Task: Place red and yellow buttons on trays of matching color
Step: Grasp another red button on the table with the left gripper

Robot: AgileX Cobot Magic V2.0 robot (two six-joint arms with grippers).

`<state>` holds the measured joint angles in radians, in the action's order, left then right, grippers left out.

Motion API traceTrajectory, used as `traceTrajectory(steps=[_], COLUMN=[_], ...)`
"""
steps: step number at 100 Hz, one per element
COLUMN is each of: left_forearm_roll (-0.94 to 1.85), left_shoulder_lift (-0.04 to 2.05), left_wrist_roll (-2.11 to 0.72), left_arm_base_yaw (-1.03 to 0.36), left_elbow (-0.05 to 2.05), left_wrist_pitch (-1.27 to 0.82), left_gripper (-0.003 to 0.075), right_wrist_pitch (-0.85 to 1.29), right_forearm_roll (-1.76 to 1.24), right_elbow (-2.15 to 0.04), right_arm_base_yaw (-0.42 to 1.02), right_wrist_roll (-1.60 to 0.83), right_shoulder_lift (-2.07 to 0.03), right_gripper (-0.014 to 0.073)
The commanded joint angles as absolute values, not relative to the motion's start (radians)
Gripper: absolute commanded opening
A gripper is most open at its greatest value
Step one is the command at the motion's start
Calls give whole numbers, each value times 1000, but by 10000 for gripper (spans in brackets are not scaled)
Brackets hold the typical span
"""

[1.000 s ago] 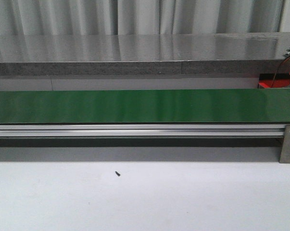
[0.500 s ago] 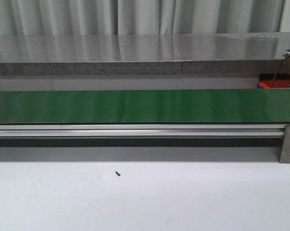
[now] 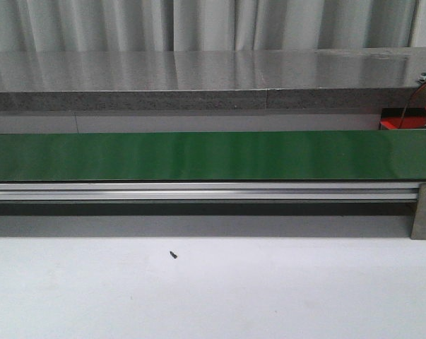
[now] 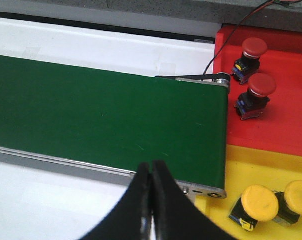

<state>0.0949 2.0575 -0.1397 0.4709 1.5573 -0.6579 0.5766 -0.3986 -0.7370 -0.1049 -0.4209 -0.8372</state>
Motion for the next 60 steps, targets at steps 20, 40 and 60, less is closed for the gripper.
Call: traceTrajectory(steps=[20, 40, 60], left_forearm_roll=[97, 97, 97], left_shoulder_lift=[2037, 2047, 2047], left_wrist_roll=[-141, -141, -141], left_arm_base_yaw=[477, 477, 477], left_elbow=[1588, 1588, 1588], left_wrist_pitch=[-650, -654, -657], left_gripper=[484, 445, 360], right_wrist_pitch=[502, 491, 477], right_forearm_roll=[-412, -411, -411], right_elbow=[-762, -762, -762], right_arm_base_yaw=[-105, -105, -105], right_wrist_roll=[-427, -427, -427], right_shoulder_lift=[-827, -827, -827], right_gripper=[-69, -69, -69])
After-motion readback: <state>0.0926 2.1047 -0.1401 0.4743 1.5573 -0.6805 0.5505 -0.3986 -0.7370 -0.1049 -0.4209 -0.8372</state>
